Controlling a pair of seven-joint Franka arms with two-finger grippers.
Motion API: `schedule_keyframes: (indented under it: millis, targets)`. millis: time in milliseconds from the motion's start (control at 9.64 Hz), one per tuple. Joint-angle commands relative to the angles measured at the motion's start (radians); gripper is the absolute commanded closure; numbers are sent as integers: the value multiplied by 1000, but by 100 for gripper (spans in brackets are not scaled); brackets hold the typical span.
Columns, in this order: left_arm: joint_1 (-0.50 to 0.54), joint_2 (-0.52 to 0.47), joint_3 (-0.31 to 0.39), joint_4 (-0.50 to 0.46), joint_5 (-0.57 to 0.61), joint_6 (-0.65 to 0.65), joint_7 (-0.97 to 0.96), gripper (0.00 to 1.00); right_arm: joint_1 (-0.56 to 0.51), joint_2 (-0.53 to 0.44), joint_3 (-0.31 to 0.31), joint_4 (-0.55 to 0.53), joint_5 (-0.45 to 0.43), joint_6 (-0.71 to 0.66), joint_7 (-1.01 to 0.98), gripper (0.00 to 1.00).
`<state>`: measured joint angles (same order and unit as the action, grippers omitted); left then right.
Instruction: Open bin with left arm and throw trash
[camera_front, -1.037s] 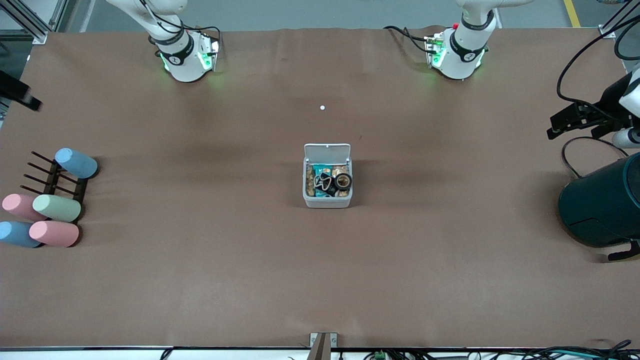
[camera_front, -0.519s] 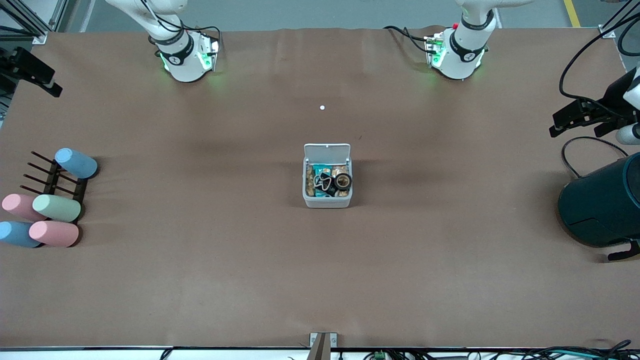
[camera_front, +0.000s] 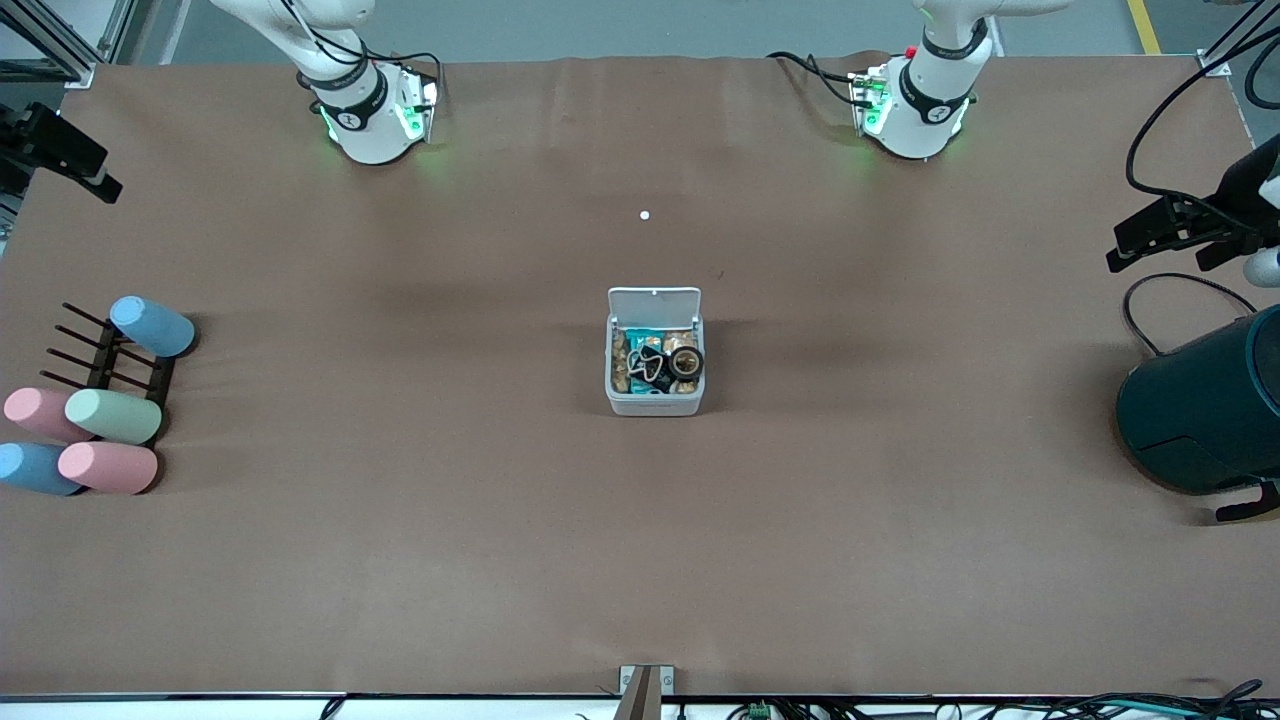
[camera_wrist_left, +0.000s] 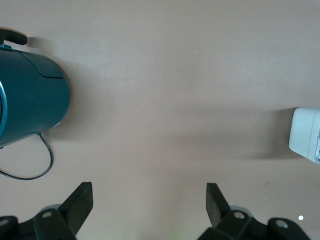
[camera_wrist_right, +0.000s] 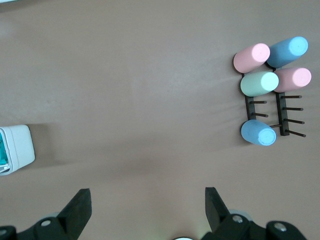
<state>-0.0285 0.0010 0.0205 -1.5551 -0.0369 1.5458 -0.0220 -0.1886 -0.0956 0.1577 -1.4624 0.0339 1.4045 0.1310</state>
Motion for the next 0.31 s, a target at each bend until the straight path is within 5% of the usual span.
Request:
schedule_keyframes:
  millis: [0,207]
  targets:
    - [-14,7,7,15,-6,-16,13,0,-14,13,0,0,-5,16,4,0]
    - [-17,14,7,15,-6,-16,11,0,-11,13,0,-4,-5,8,-7,0]
